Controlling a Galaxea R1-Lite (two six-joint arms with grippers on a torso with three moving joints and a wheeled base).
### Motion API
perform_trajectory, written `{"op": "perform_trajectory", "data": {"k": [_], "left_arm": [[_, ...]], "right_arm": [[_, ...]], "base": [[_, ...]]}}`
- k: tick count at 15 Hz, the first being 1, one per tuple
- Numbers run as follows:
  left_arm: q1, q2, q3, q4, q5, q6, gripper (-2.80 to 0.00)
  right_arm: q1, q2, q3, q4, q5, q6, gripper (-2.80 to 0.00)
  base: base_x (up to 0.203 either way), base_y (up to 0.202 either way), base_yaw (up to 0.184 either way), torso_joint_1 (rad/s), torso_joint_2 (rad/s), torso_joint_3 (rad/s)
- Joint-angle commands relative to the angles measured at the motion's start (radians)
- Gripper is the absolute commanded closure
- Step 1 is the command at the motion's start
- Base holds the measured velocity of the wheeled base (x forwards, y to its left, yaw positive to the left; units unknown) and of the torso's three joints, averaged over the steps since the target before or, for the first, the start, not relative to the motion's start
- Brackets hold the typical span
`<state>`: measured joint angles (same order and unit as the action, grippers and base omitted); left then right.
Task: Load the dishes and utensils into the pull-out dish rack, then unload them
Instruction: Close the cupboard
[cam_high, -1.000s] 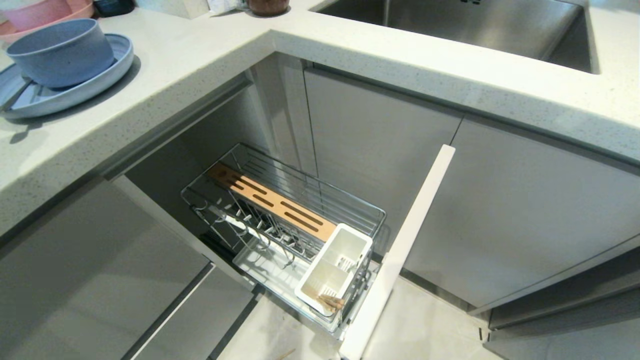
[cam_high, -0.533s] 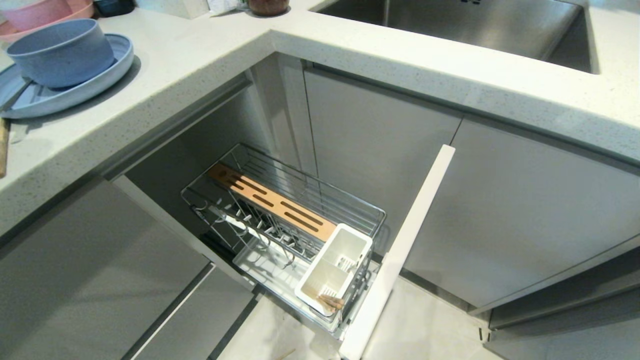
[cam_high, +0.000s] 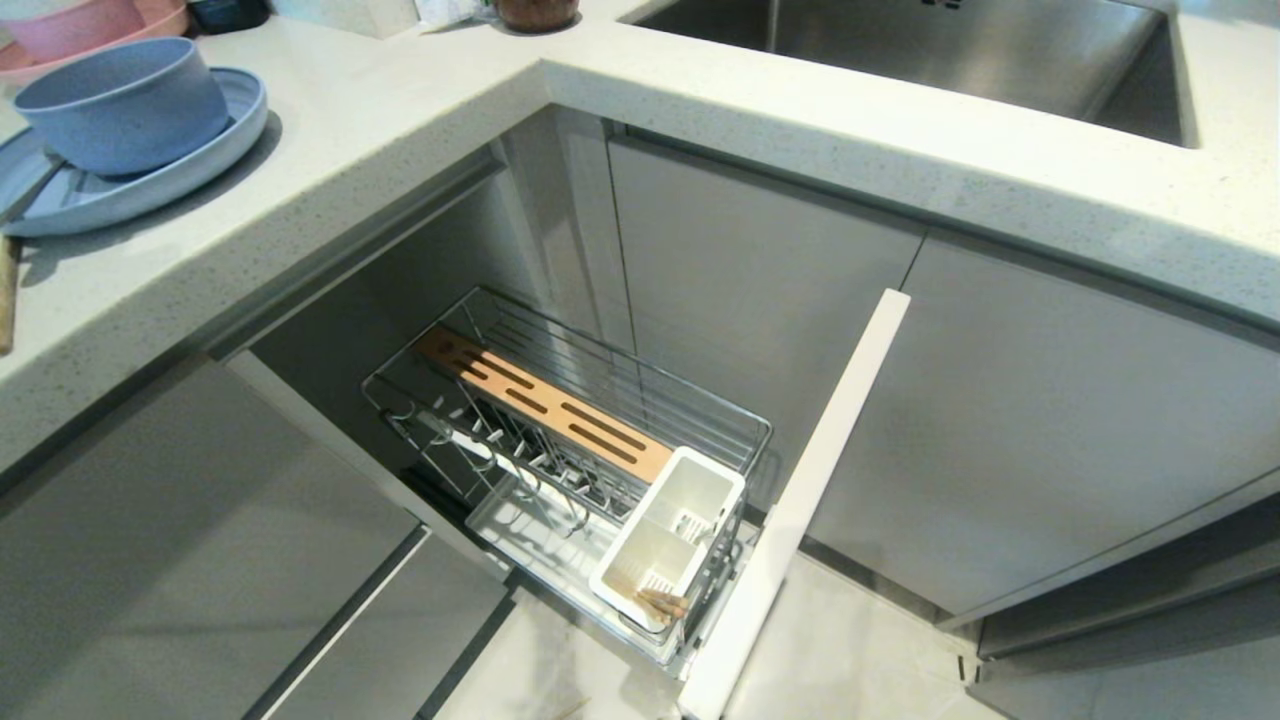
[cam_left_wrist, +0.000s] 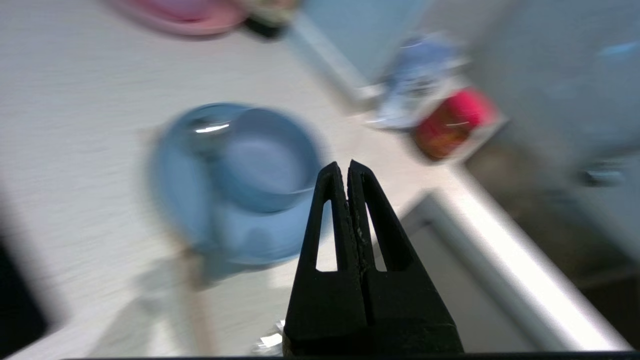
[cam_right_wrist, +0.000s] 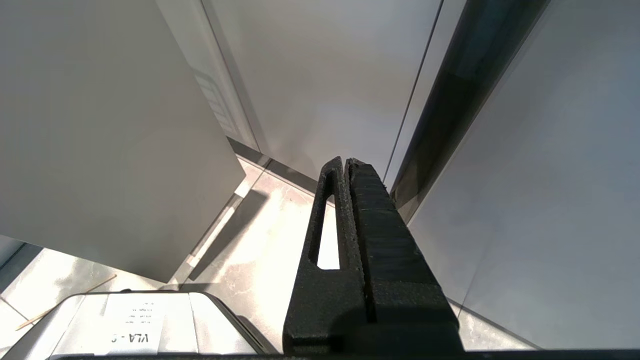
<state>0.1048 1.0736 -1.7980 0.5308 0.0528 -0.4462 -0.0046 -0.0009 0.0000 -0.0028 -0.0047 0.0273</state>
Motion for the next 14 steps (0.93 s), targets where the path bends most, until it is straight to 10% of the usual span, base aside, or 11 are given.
{"op": "perform_trajectory", "data": {"k": [1,6,14], "left_arm": [[-0.187,0.035,-0.01,-0.054,-0.032,-0.105,0.0],[-0.522,0.162,0.034,-0.06,-0.245,-0.256,0.0],[-1.0,0.388,0.124,0.016,-0.244,-0.263,0.0]], "right_arm": [[0.0,-0.004,0.002,0.0,0.0,0.0,0.0],[0.0,-0.004,0.002,0.0,0.0,0.0,0.0],[0.0,-0.004,0.002,0.0,0.0,0.0,0.0]], "base": [[0.0,0.0,0.0,0.0,0.0,0.0],[0.0,0.0,0.0,0.0,0.0,0.0],[0.0,0.0,0.0,0.0,0.0,0.0]]}}
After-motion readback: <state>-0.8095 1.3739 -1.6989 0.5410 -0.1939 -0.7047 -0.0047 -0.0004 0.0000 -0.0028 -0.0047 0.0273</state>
